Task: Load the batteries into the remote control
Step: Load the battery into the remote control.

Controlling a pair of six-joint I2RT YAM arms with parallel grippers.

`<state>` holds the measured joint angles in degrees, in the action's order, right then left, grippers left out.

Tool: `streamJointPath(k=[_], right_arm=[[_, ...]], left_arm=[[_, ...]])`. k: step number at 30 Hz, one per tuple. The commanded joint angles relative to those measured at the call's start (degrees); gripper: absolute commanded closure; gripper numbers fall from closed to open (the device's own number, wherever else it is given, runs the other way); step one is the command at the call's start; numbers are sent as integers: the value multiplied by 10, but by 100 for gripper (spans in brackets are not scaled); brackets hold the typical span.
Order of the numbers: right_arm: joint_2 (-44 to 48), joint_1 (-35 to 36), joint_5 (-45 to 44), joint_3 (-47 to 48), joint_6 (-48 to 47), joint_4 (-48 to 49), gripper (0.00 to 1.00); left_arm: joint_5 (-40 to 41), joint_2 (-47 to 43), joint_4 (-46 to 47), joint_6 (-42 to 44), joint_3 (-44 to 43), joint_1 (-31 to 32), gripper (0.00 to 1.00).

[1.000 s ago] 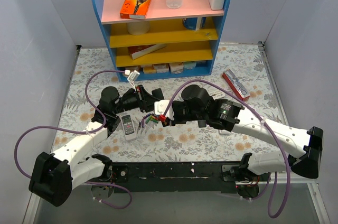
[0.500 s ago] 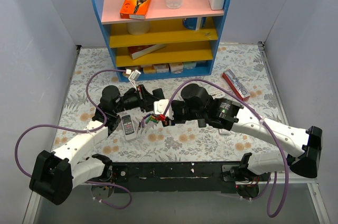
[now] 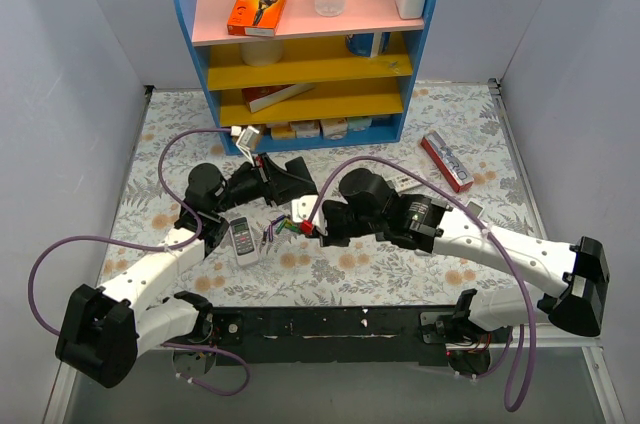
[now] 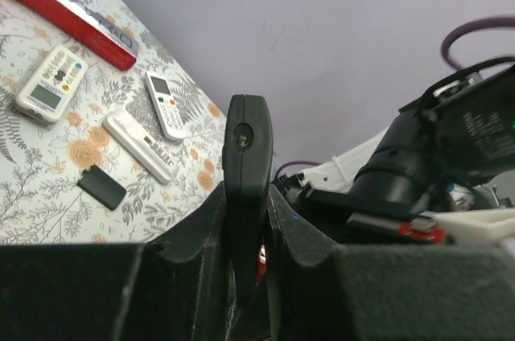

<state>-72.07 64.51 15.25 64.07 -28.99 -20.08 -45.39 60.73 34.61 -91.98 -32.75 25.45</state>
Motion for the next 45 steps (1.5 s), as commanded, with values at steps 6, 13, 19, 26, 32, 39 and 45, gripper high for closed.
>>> streamJointPath(k=[6, 13, 19, 26, 32, 39, 45], right_arm=[[28, -20, 23, -28, 41, 27, 99], [25, -20, 66, 50, 37, -7, 97], [42, -20, 54, 75, 26, -38, 87], [54, -28, -50, 50, -13, -45, 72], [44, -38, -50, 30, -21, -21, 71], [29, -48, -36, 29, -34, -15, 71], [18, -49, -14, 40, -39, -15, 71]], left_arm=[[16, -20, 37, -12, 6, 0, 100], [49, -7, 39, 8, 48, 1, 100], [71, 2, 23, 21, 55, 0, 100], [48, 4, 15, 27, 38, 0, 100], [22, 7, 9, 33, 23, 0, 100], [6, 9, -2, 38, 6, 1, 100], [-2, 14, -2, 38, 1, 0, 100]])
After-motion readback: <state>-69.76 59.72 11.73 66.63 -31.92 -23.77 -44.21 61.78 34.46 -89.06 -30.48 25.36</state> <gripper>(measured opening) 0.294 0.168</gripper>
